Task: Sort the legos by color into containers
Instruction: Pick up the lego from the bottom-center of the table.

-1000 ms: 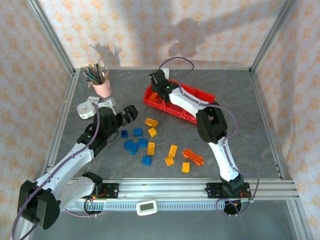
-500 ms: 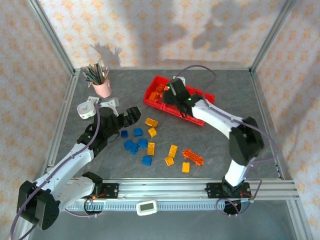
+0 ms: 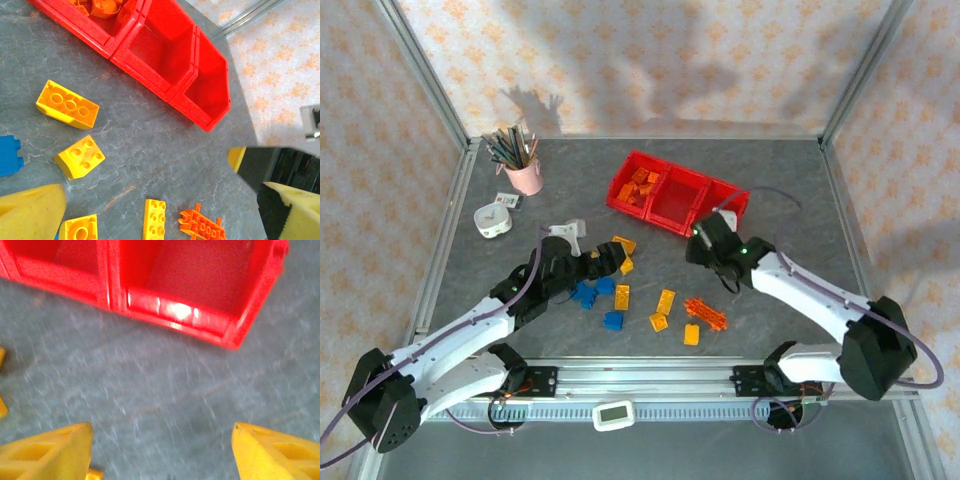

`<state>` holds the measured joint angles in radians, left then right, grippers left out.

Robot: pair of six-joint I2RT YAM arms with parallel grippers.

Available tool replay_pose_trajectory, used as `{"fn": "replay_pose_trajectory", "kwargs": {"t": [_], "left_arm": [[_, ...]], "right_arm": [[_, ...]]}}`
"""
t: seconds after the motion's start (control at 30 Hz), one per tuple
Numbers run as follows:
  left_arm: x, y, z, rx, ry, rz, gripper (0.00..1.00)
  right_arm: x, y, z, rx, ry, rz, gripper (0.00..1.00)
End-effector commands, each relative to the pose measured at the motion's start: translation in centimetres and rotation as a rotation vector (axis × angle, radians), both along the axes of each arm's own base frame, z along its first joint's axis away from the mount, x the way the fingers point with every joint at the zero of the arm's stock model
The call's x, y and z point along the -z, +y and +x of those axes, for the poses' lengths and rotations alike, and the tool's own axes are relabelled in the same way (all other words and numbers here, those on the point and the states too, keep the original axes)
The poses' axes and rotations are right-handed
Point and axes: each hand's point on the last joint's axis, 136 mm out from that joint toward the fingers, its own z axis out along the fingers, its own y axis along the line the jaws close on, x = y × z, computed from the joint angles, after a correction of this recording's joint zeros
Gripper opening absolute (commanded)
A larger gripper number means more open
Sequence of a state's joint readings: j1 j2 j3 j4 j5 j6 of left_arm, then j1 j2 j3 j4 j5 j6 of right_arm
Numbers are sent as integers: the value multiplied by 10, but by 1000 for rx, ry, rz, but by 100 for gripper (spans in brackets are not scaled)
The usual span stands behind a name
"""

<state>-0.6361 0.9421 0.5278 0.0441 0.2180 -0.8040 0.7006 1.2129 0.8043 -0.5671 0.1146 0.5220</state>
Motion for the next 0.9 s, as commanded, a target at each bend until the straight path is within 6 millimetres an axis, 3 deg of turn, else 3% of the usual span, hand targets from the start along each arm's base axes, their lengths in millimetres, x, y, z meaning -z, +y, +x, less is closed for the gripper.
{"fn": "replay_pose_trajectory", "kwargs": {"t": [0.0, 0.2, 0.53, 0.77, 0.87], "left_arm": [[-14, -3, 1, -29, -43, -48, 99], [-7, -8, -3, -23, -22, -42, 99], [1, -11, -3, -17, -8, -23, 99], [1, -14, 1, -9, -14, -2, 99], [-2, -14, 1, -4, -20, 4, 99]], "right_arm": [[17, -9, -29, 42, 76, -27, 74], [33, -15, -66, 79, 140, -53, 76], [51, -20, -105, 78, 232, -101, 82], [68, -18, -115, 72, 269, -93, 87], [70, -28, -116, 111, 269, -125, 89]]}}
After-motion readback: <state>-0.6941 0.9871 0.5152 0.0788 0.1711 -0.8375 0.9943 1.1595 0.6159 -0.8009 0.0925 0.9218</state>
